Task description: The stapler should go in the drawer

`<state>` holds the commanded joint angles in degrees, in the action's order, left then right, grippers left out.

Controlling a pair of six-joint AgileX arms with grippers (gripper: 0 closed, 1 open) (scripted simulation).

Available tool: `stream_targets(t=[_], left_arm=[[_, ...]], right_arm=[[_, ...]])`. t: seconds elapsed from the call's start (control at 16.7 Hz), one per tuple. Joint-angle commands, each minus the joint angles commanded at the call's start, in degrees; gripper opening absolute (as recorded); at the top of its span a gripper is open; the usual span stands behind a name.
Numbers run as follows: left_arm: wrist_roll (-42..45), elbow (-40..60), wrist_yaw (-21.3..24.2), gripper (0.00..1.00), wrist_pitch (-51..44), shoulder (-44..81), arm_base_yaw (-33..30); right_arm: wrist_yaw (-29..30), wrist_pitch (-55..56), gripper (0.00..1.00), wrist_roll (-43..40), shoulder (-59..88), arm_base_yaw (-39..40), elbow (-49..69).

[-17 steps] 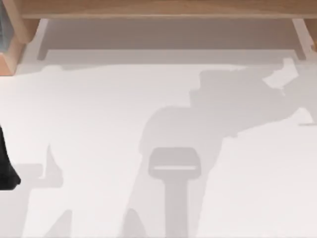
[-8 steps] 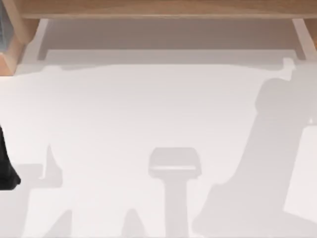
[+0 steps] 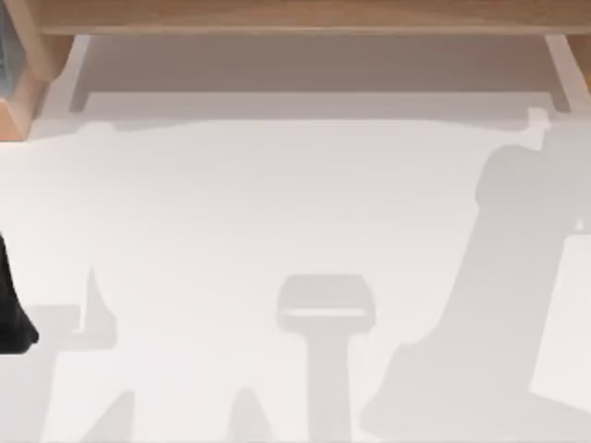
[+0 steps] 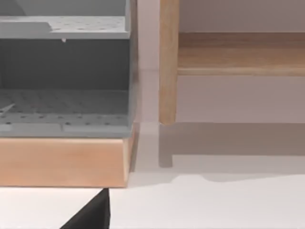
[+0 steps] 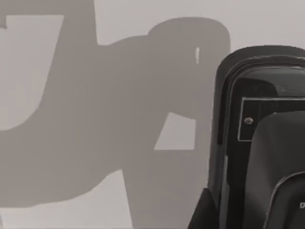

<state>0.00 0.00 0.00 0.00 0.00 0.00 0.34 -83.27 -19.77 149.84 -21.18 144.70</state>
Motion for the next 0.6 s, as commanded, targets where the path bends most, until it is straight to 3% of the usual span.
stream_targets(t=[0.36, 0.6], left_arm=[[0.0, 0.0, 0.0, 1.0, 0.0, 0.0, 0.0], [0.0, 0.0, 0.0, 1.0, 0.0, 0.0, 0.0]], right_arm=[[2.6, -1.2, 0.0, 6.9, -11.5, -1.3, 5.0], [2.9, -0.3, 0.0, 6.8, -11.3, -1.8, 3.8]])
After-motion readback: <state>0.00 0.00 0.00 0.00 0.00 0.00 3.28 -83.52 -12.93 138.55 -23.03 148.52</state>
